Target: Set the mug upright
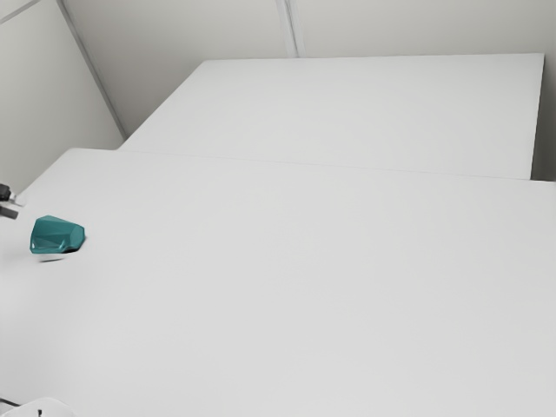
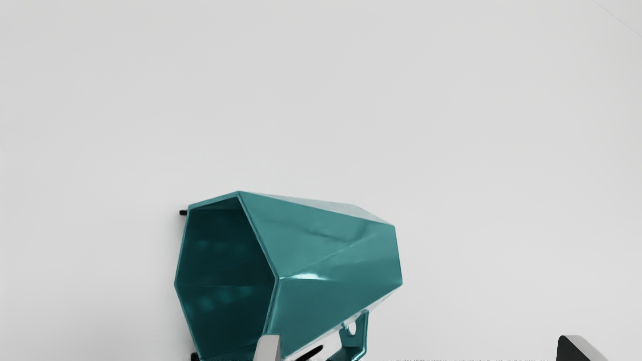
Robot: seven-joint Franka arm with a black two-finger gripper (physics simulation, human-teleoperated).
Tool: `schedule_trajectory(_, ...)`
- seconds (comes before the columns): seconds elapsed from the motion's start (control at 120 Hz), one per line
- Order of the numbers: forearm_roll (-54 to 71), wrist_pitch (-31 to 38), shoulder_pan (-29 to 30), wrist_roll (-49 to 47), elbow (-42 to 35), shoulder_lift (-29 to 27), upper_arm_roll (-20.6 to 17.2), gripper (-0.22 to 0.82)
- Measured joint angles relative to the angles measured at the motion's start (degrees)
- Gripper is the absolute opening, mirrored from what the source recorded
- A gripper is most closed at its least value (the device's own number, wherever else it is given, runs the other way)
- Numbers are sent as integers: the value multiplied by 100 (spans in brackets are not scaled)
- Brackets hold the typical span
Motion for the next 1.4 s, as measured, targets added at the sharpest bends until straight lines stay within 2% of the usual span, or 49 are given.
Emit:
schedule_trajectory(0.483,-292,177,168,219,10,437,-158,60)
schedule_trajectory(0.867,-949,7,276,293,-42,720,-212,60)
schedule_trajectory(0.992,-1076,-42,277,293,-73,758,-231,46)
schedule_trajectory(1.225,-1213,-119,277,250,-113,808,-254,4)
schedule_trajectory(1.4,-1299,-156,259,216,-114,742,-259,-10)
